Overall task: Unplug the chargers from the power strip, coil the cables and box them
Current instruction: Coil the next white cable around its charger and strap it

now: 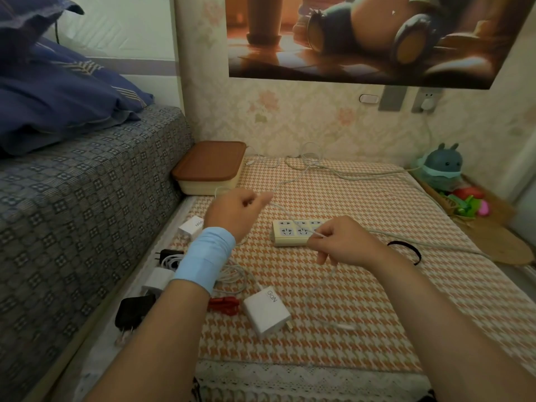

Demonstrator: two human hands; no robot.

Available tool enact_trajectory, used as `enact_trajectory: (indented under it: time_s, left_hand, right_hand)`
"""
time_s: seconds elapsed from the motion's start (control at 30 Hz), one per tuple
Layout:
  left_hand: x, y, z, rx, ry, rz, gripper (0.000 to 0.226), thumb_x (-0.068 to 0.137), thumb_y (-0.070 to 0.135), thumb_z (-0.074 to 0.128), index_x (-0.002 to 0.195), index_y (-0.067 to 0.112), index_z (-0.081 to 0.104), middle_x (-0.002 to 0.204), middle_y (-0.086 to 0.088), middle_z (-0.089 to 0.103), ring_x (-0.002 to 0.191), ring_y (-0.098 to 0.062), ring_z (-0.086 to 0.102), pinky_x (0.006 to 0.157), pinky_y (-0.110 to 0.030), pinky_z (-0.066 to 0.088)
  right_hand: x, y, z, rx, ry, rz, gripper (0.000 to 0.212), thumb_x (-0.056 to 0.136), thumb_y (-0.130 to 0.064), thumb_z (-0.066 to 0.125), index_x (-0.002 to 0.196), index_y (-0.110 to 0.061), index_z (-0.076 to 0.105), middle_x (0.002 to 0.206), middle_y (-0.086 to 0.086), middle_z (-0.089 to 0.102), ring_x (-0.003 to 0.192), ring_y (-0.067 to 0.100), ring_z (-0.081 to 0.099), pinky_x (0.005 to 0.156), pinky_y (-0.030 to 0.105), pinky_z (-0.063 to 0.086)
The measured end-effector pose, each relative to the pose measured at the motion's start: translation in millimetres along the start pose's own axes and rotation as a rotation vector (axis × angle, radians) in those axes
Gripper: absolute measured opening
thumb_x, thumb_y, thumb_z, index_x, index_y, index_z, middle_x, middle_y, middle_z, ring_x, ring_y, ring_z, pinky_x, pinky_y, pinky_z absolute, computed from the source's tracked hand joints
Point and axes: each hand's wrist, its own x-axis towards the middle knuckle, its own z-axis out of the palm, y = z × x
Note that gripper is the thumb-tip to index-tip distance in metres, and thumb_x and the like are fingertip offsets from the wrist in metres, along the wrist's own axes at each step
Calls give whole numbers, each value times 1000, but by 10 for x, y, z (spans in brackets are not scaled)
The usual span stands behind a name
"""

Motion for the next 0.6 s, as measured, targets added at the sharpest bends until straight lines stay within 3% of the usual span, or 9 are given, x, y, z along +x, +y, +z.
enact_trajectory:
  time_s: [0.13, 0.23, 0.37, 0.43, 0.47, 0.53, 0.6]
  left_hand:
    - [77, -215, -59, 119, 197, -112, 56, 89, 63, 49, 74, 13, 70, 71, -6, 67, 67, -26, 61, 68, -39, 53]
    - [98, -245, -109, 154, 407, -161, 50, 94, 56, 46, 75, 15, 68, 83, -7, 63, 74, -28, 55, 82, -42, 45]
    - [70, -302, -190, 342, 480, -214, 49, 98, 51, 42, 92, 12, 72, 95, -12, 63, 90, -34, 55, 89, -45, 36]
    - [56, -328, -200, 387, 482, -233, 48, 99, 50, 41, 96, 14, 72, 98, -13, 64, 94, -35, 55, 90, -46, 36]
    - [57, -352, -203, 402, 476, -254, 47, 99, 49, 40, 98, 15, 72, 100, -13, 65, 97, -36, 55, 92, -47, 36]
    - [66, -413, -215, 408, 446, -302, 44, 100, 48, 39, 100, 18, 71, 103, -13, 65, 102, -37, 54, 95, -50, 36]
    - [74, -443, -247, 376, 385, -297, 42, 102, 44, 37, 100, 16, 69, 105, -15, 64, 103, -38, 53, 92, -50, 39]
  right_hand:
    - [43, 27, 10, 96, 6, 10, 30, 93, -30, 70, 74, -7, 76, 71, 7, 75, 63, 14, 61, 76, 40, 56]
    - [26, 8, 56, 117, -108, 31, 30, 96, -28, 67, 81, -3, 76, 78, 4, 77, 66, 13, 64, 79, 34, 55]
    - [1, -22, 159, 134, -306, 127, 40, 104, -30, 46, 88, 1, 66, 88, 4, 79, 87, 18, 72, 88, 33, 52]
    - [14, -46, 176, 173, -264, 158, 39, 106, -35, 38, 86, -5, 54, 81, 9, 78, 88, 25, 74, 79, 31, 49]
    - [14, -68, 186, 146, -229, 166, 42, 107, -41, 37, 85, -7, 51, 72, 8, 74, 77, 27, 73, 76, 32, 50]
    - [-2, -112, 236, 41, -200, 167, 47, 103, -54, 42, 90, -12, 58, 61, 4, 54, 56, 22, 58, 67, 34, 54]
    - [-7, -158, 323, 10, -204, 177, 53, 97, -59, 51, 95, -9, 67, 69, 4, 41, 53, 17, 42, 52, 28, 44]
